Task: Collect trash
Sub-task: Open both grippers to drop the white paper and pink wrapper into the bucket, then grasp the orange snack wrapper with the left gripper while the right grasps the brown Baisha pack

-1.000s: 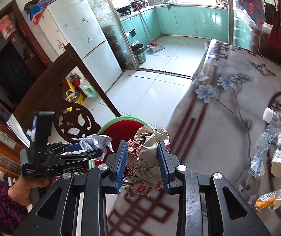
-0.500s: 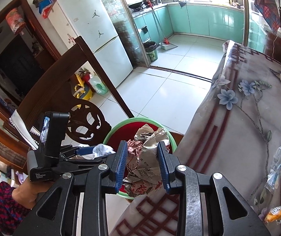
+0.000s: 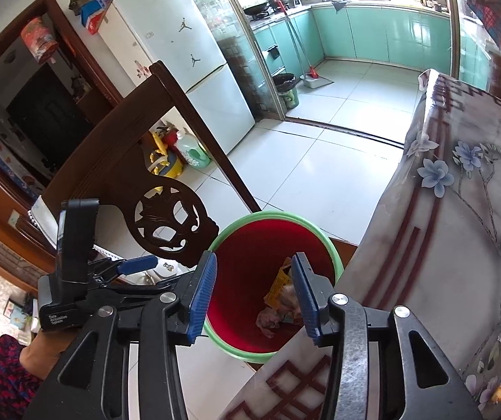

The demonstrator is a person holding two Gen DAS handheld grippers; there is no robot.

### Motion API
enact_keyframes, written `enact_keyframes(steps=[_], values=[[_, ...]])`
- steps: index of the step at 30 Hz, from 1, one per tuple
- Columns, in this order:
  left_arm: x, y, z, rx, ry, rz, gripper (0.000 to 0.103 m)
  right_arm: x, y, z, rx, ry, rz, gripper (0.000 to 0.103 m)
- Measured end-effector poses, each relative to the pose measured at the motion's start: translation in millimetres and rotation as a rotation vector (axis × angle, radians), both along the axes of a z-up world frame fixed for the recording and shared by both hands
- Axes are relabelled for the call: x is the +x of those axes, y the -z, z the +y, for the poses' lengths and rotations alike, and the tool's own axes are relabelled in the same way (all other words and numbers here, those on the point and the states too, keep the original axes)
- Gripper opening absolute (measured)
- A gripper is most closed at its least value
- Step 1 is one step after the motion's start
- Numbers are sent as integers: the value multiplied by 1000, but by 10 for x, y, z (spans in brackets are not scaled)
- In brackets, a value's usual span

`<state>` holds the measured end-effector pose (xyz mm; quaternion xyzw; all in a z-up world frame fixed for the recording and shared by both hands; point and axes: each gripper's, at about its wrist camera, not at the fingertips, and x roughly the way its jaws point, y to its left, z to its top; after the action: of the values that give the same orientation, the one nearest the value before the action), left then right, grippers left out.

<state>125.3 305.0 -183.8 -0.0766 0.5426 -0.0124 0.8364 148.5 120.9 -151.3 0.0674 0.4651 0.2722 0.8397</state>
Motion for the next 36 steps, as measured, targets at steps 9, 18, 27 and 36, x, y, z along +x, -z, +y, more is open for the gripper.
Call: enact_keyframes(steps=[9, 18, 27, 36], values=[[-72, -263, -351, -52, 108, -118, 86, -387, -249, -530, -46, 45, -115, 61], [-272, -319, -1207, 3, 305, -139, 86, -946, -74, -2284, -130, 414, -41, 65], [-632, -416, -2157, 1, 427, -129, 86, -1572, 17, -3730, -230, 635, 9, 65], [-940, -438, -2959, -21, 461, -123, 86, -1703, 239, -4278, -274, 578, 35, 65]])
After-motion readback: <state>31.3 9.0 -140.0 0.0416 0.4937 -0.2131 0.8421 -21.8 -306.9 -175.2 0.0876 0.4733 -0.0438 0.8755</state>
